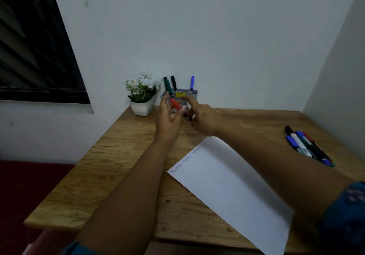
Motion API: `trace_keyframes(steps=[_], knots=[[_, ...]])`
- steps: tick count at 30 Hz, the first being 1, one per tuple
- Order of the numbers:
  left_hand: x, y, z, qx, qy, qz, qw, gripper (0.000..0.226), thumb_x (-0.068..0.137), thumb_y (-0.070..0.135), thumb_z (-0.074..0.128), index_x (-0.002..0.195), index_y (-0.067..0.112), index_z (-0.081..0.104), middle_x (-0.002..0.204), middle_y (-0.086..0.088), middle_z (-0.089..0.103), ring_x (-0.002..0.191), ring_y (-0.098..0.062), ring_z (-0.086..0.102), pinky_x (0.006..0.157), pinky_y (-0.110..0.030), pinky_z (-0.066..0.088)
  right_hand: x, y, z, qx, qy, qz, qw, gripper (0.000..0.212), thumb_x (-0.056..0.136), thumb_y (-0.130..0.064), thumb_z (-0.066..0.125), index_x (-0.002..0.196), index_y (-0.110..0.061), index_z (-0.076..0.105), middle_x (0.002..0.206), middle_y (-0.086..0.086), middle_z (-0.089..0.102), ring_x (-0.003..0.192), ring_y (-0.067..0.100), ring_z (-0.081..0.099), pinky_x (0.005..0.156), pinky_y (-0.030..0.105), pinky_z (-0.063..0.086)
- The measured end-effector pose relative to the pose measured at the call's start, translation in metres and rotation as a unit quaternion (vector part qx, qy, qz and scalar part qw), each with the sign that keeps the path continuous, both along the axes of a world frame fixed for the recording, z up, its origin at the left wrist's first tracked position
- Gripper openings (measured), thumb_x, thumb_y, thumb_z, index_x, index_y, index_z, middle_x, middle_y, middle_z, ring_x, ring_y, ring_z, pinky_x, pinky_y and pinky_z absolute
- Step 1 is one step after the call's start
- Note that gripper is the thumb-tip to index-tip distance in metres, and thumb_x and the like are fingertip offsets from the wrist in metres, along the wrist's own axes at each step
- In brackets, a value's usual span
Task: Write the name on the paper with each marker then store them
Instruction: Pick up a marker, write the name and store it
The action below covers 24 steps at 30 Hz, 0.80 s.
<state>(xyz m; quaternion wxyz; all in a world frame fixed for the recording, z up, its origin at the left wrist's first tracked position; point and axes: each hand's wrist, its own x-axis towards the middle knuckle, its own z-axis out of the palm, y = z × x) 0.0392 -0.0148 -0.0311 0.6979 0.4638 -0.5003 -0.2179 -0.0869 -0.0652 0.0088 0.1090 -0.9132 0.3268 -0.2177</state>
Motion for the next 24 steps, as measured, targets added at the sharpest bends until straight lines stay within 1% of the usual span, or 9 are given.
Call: trace_keyframes(steps=[3,6,10,13,15,18,20,22,24], knots=[[0.007,-0.006,0.005,0.008,0.049,0.000,0.999,0.052,0.102,0.018,0.043,0.148,0.023,0.020,0.136,-0.010,0.052,0.115,-0.021,0.061,0.093,-0.036,0.052,0.006,-0.020,0.011,0.025,-0.029,0.001,0.999,0.104,0.085,0.002,0.066,0.154,-0.036,-0.002,0.095,0.016,0.069,0.076,0.025,0.067,0.069,0.036,0.057],[0.015,-0.010,-0.002,0.027,0.028,0.051,0.998,0.051,0.103,0.022,0.041,0.149,0.021,0.020,0.139,-0.009,0.050,0.125,-0.022,0.053,0.104,-0.050,0.044,0.008,-0.049,0.024,0.048,-0.139,-0.038,0.988,0.116,0.080,-0.003,0.076,0.154,-0.036,-0.008,0.091,0.014,0.069,0.071,0.019,0.067,0.067,0.025,0.053],[0.018,-0.016,-0.012,0.025,0.012,0.088,0.996,0.047,0.101,0.023,0.044,0.145,0.017,0.028,0.126,-0.011,0.057,0.112,-0.021,0.060,0.096,-0.051,0.049,0.011,-0.096,0.040,-0.013,-0.270,-0.114,0.956,0.103,0.082,-0.003,0.073,0.155,-0.028,0.006,0.085,0.011,0.069,0.075,0.021,0.066,0.070,0.025,0.049],[0.016,-0.021,-0.020,0.018,-0.024,0.092,0.995,0.046,0.100,0.026,0.045,0.143,0.017,0.031,0.114,-0.002,0.059,0.098,-0.011,0.062,0.086,-0.042,0.054,0.018,-0.124,0.039,-0.014,-0.312,-0.127,0.942,0.088,0.090,-0.002,0.063,0.154,-0.028,0.008,0.083,0.014,0.066,0.073,0.024,0.067,0.069,0.031,0.054],[0.013,-0.024,-0.026,0.023,-0.047,0.082,0.995,0.047,0.100,0.026,0.047,0.143,0.017,0.031,0.105,0.007,0.059,0.084,0.000,0.059,0.076,-0.032,0.051,0.026,-0.137,0.032,-0.016,-0.279,-0.134,0.951,0.083,0.092,-0.002,0.060,0.154,-0.027,0.010,0.083,0.015,0.065,0.072,0.025,0.065,0.067,0.032,0.053],[0.010,-0.025,-0.030,0.027,-0.066,0.086,0.994,0.046,0.100,0.024,0.048,0.142,0.015,0.032,0.102,0.015,0.056,0.082,0.006,0.060,0.072,-0.026,0.050,0.039,-0.151,0.022,-0.018,-0.206,-0.131,0.970,0.079,0.090,-0.005,0.064,0.152,-0.021,0.016,0.085,0.016,0.065,0.075,0.028,0.064,0.067,0.031,0.047],[0.009,-0.025,-0.028,0.030,-0.076,0.085,0.993,0.047,0.099,0.025,0.048,0.142,0.014,0.032,0.101,0.015,0.055,0.081,0.004,0.059,0.075,-0.028,0.052,0.044,-0.158,0.016,-0.017,-0.144,-0.123,0.982,0.074,0.089,-0.009,0.067,0.148,-0.019,0.024,0.094,0.021,0.067,0.085,0.032,0.065,0.074,0.034,0.051],[0.008,-0.024,-0.028,0.037,-0.093,0.083,0.992,0.047,0.099,0.027,0.048,0.142,0.015,0.032,0.101,0.017,0.054,0.080,0.009,0.057,0.076,-0.029,0.054,0.046,-0.160,0.013,-0.019,-0.095,-0.124,0.988,0.063,0.089,-0.012,0.067,0.143,-0.017,0.034,0.105,0.023,0.067,0.095,0.035,0.065,0.081,0.037,0.051],[0.009,-0.023,-0.029,0.041,-0.100,0.084,0.991,0.047,0.099,0.027,0.048,0.142,0.016,0.032,0.101,0.018,0.054,0.078,0.013,0.056,0.072,-0.025,0.053,0.045,-0.158,0.013,-0.014,-0.087,-0.125,0.988,0.054,0.092,-0.010,0.063,0.140,-0.014,0.040,0.111,0.024,0.065,0.100,0.036,0.063,0.085,0.038,0.051]])
